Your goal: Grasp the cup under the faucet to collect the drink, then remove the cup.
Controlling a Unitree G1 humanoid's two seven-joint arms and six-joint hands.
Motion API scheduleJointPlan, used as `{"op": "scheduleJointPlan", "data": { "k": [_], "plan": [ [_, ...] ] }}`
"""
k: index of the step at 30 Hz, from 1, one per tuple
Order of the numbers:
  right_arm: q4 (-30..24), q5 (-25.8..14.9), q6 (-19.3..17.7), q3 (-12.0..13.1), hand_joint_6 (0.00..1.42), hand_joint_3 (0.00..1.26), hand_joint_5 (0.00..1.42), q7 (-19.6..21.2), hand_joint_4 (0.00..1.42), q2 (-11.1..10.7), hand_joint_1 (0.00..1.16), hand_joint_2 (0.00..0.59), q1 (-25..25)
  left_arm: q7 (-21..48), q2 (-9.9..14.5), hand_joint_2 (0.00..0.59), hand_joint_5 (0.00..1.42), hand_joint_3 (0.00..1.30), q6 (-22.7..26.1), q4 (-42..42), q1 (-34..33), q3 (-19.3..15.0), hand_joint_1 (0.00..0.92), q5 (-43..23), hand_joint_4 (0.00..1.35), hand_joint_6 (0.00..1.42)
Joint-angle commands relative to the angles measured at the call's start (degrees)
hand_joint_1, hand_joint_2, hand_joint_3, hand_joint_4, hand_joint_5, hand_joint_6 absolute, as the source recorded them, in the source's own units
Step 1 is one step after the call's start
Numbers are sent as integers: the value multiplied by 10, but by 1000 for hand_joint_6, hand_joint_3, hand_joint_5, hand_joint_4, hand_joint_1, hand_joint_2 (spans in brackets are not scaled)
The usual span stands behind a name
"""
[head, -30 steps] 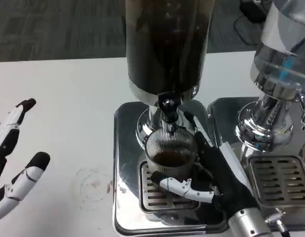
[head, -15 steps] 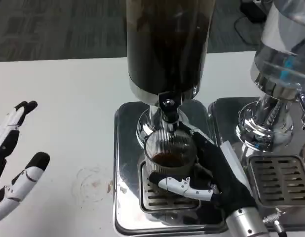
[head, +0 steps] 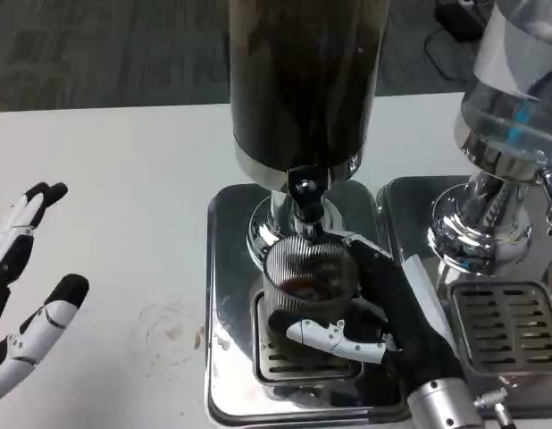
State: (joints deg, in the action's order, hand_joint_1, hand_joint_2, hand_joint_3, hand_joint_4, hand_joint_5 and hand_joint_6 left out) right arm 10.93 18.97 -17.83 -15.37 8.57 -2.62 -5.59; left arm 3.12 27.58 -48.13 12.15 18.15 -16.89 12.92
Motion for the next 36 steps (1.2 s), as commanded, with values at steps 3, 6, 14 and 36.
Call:
{"op": "scheduleJointPlan", "data": {
  "k": [3, 6, 14, 36],
  "plan": [
    [16, 6, -17, 4, 958, 419, 727, 20, 500, 4, 981, 151, 2, 1, 2, 221, 0, 75, 10, -5, -4, 4, 0, -7, 0, 0],
    [13, 15, -21, 5, 996, 437, 752, 32, 514, 4, 981, 151, 1, 5, 3, 221, 0, 75, 14, -8, -8, 9, 0, -6, 0, 0],
    [-5, 29, -22, 10, 1118, 477, 829, 42, 553, -5, 1015, 140, 1, 8, 1, 221, 0, 75, 33, -18, -10, 27, 0, -4, 0, 0],
    [-103, 66, -21, 10, 1248, 562, 873, 58, 636, -11, 1028, 104, -63, 41, 62, 183, 0, 1, 119, -45, -24, 64, 0, 73, 0, 0]
  ]
}}
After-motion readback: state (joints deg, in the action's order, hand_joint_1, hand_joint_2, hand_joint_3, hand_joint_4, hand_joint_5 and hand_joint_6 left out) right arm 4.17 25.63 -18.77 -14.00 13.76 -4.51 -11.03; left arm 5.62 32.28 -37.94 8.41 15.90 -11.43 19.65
